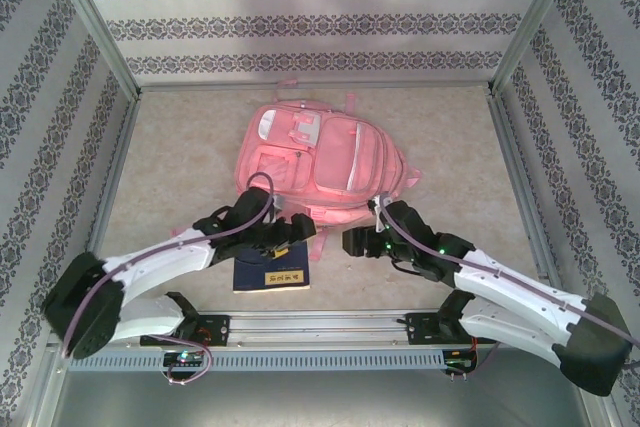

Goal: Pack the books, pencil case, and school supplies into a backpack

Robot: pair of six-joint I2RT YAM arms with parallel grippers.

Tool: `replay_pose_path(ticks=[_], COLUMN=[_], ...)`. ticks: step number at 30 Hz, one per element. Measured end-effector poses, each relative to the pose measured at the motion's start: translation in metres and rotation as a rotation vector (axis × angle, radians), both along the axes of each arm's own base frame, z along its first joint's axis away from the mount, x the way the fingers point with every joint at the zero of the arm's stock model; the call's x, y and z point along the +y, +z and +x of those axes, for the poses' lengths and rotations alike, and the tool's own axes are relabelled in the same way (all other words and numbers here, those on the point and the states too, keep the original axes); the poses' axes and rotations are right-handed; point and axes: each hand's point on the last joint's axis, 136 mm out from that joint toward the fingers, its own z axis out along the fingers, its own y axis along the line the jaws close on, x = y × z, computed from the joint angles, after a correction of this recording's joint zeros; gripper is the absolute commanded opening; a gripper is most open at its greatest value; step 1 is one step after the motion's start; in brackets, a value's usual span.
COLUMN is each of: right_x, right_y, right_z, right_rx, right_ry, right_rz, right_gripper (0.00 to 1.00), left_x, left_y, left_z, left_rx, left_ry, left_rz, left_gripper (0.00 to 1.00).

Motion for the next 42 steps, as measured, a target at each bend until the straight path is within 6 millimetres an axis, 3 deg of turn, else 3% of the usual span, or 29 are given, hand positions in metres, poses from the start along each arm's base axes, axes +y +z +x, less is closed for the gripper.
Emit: replay_pose_path(ticks=[2,5,10,14,19,25,42], right_x=[0.013,0.034,0.072,0.093,0.107,0.114,0.107], right_y=[-0.008,-0.024,-0.047,-0.057,-0.064,-0.080,-0.069], right_z=[-0.006,-0.016,-0.026,-0.024,-0.021,-0.022,-0.025], right_rx=[0.075,0.196,0.390,0.475,0.523,0.584,0.536], right_ry=[0.032,0.081,0.139,0.158,0.176,0.184,0.208], right_rz=[0.036,0.068,0.111,0.144,0.165,0.148,0.135], right_gripper=[0.58,0.50,0.43,0.42,0.38,0.36,0.37], left_x=[0.016,0.051,0.122,0.145,0.151,0.151,0.151], left_y=[0.015,0.013,-0.035,-0.067,-0.095,-0.097,-0.101], left_z=[-0.002,-0.003,-0.014,-0.034,-0.051,-0.051,-0.053], left_rx=[-0.039,-0.033,0.092,0.181,0.245,0.247,0.261], left_ry=[0.027,0.107,0.290,0.330,0.322,0.322,0.291], left_rz=[0.028,0.102,0.249,0.313,0.334,0.325,0.349], left_gripper=[0.91,0.91,0.90,0.86,0.78,0.77,0.72])
